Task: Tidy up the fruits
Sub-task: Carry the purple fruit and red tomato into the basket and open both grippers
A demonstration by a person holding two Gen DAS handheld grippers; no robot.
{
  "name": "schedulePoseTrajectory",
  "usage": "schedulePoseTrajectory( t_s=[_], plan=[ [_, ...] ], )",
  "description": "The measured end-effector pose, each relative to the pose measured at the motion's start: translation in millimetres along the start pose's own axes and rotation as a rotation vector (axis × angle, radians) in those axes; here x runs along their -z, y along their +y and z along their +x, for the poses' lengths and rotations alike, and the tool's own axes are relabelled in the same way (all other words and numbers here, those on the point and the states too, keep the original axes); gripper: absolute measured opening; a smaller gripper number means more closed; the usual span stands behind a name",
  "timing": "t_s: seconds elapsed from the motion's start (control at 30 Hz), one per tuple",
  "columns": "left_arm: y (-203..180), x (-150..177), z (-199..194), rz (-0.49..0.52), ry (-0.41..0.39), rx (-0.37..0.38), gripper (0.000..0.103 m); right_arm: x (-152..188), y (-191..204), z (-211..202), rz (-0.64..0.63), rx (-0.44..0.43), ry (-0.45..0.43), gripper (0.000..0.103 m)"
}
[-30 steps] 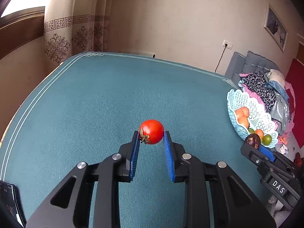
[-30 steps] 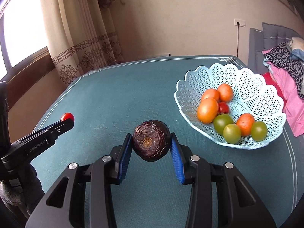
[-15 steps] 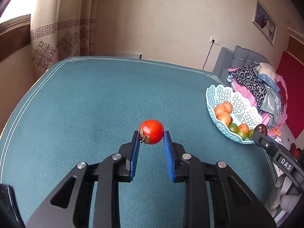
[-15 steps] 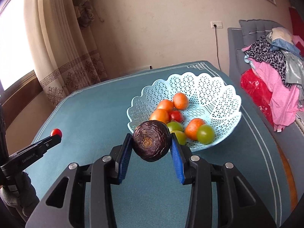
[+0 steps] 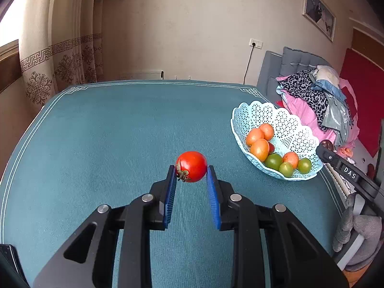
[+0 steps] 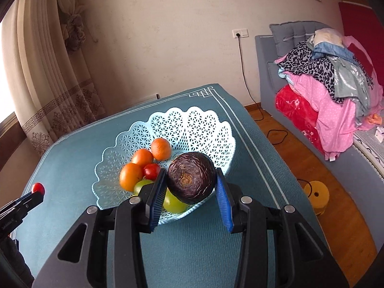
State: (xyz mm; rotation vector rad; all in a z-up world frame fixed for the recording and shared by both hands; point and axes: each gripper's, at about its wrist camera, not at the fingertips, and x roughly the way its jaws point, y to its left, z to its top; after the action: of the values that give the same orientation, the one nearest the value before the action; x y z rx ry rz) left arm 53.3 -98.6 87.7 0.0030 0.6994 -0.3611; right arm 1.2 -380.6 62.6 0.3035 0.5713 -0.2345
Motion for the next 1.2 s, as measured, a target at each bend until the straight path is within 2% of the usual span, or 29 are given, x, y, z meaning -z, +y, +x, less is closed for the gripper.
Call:
schedulePoseTrajectory(
  t_s=[0.37,0.93,1.0,1.03,1.07,1.1,1.13,1.2],
  plan=[
    [-39.2,-10.5,12.0,0.063,0.008,0.041,0.026,-1.8,-15.7,1.9,0.017,0.001,-0.029,0.042],
    [-111.4,-21.3,55.5,0.149,0.061,0.187,0.026,15.2,-18.9,-1.8,0.034,0.01,-0.025,0.042],
    [-115.4,-21.8,58.9,0.15,0.06,0.188,0.029,16.3,-19.8,-0.7,0.038,0.013,-0.02,0.042],
    [-115.5,-21.5,60.5,0.147,0.064,0.185,0.038,17.0,-20.8,-0.5,0.04,0.012,-0.017,0.042],
    [-114.4,-21.1,61.1,0.14,0.061,0.176,0.053,17.2,-20.9,-0.5,0.04,0.012,-0.016,0.042],
    [-111.7,-20.5,60.9,0.132,0.052,0.163,0.059,17.3,-20.5,-0.9,0.039,0.013,-0.016,0.042],
    [-108.4,-20.0,60.3,0.125,0.043,0.151,0.063,17.4,-20.4,-1.2,0.039,0.012,-0.017,0.042],
    [-100.9,-18.6,59.2,0.119,0.04,0.132,0.064,17.9,-19.8,-1.4,0.039,0.012,-0.017,0.046]
  ],
)
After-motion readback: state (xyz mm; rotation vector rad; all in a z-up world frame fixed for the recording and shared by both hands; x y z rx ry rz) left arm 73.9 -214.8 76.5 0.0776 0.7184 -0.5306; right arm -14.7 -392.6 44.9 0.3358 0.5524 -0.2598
